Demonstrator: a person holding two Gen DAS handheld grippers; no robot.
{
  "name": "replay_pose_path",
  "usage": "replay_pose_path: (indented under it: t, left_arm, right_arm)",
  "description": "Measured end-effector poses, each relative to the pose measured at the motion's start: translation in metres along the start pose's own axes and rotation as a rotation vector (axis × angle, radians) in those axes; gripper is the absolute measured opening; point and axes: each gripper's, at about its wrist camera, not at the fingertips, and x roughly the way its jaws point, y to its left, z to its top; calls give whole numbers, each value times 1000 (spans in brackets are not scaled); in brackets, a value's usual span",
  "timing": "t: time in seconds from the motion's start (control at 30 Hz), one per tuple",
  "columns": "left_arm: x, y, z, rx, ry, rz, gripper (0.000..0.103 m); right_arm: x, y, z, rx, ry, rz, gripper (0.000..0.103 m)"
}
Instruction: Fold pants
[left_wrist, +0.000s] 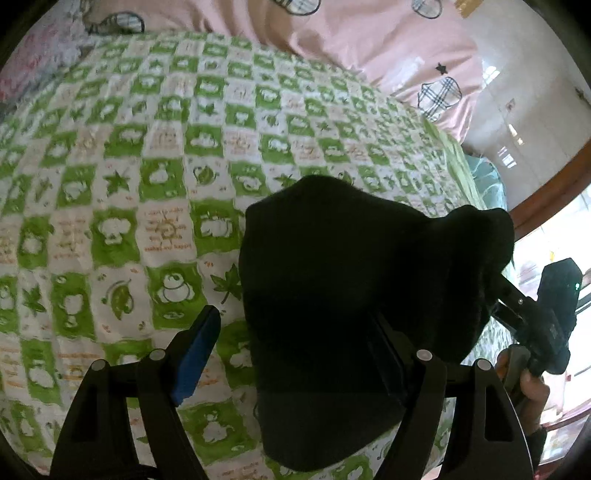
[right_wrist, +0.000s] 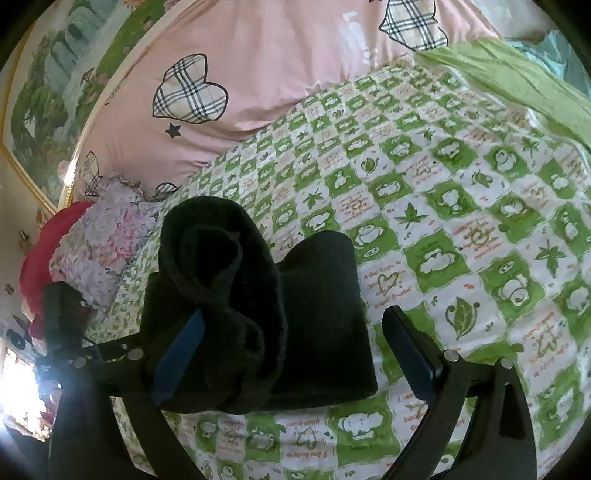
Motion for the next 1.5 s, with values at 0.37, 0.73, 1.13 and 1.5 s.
replay_pose_path:
  t: [0.37, 0.73, 1.13, 1.5]
  left_arm:
    - [24, 2, 5, -24, 32, -4, 79]
    - [23, -16, 4, 66, 11, -26, 31]
    - [-20, -36, 7, 120, -58, -81, 23]
    - [-17, -99, 29, 258, -92, -104, 23]
  right_arm:
    - [18, 1, -2, -6, 38, 35, 96]
    - [9, -14, -13, 61, 24, 57, 46]
    - [-27, 4, -19, 72, -59, 79, 38]
    - [-72, -12, -9, 116, -161, 16, 38]
